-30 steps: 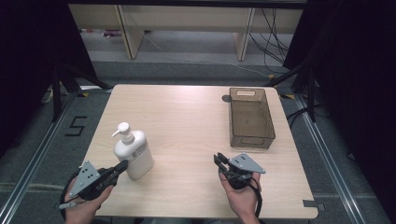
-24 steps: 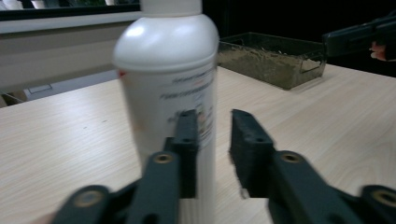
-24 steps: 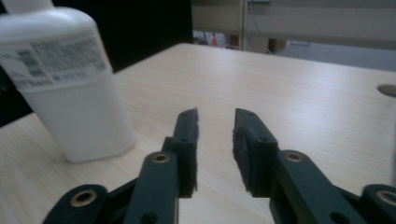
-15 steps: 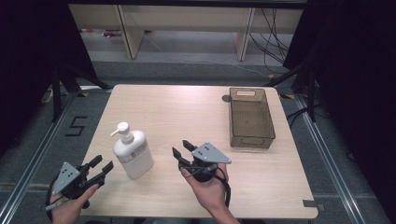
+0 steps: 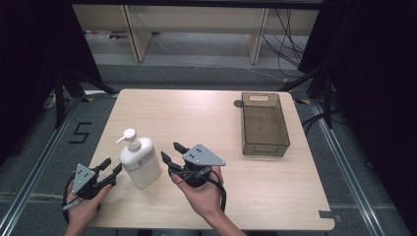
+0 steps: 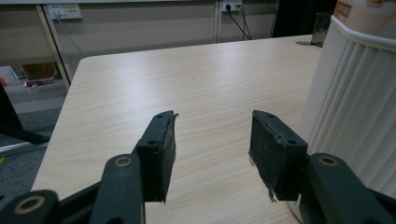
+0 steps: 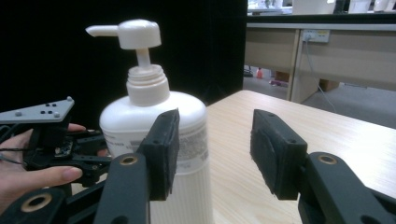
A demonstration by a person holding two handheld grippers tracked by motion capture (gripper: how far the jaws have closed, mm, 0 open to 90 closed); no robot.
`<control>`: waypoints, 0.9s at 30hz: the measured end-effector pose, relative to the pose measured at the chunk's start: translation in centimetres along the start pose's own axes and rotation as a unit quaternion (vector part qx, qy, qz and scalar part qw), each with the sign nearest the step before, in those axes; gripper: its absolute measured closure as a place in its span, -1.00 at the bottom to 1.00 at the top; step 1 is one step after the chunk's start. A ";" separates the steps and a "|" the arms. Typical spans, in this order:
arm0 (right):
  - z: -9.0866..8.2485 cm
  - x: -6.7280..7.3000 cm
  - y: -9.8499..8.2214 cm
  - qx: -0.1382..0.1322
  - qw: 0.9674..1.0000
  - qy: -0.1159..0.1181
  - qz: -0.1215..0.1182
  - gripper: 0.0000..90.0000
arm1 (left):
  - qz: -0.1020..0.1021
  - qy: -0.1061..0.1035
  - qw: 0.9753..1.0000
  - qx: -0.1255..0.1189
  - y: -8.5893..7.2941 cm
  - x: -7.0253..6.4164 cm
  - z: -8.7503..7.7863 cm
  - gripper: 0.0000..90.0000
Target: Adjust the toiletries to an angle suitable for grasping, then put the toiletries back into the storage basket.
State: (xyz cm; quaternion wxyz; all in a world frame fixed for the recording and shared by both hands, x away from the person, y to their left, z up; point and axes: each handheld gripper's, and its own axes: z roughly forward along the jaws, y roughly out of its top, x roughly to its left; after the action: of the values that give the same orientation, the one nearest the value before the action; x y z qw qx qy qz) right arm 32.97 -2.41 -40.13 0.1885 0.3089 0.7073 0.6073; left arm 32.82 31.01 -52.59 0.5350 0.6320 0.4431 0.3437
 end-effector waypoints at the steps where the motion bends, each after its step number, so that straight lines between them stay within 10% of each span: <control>1: 0.0 0.0 0.0 0.000 1.000 0.000 0.000 0.17 | 0.000 0.000 1.000 0.000 0.0 0.0 0.0 0.12; 27: 2.2 2.2 1.2 -0.014 1.000 0.023 -0.001 0.11 | 0.010 0.012 1.000 0.005 0.0 -0.3 -0.1 0.18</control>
State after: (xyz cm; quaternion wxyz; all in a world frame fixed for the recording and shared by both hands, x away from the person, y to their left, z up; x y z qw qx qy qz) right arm 33.03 0.79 -39.19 0.1771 0.2908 0.7031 0.6242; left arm 32.61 30.74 -52.53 0.5229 0.6352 0.4445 0.3543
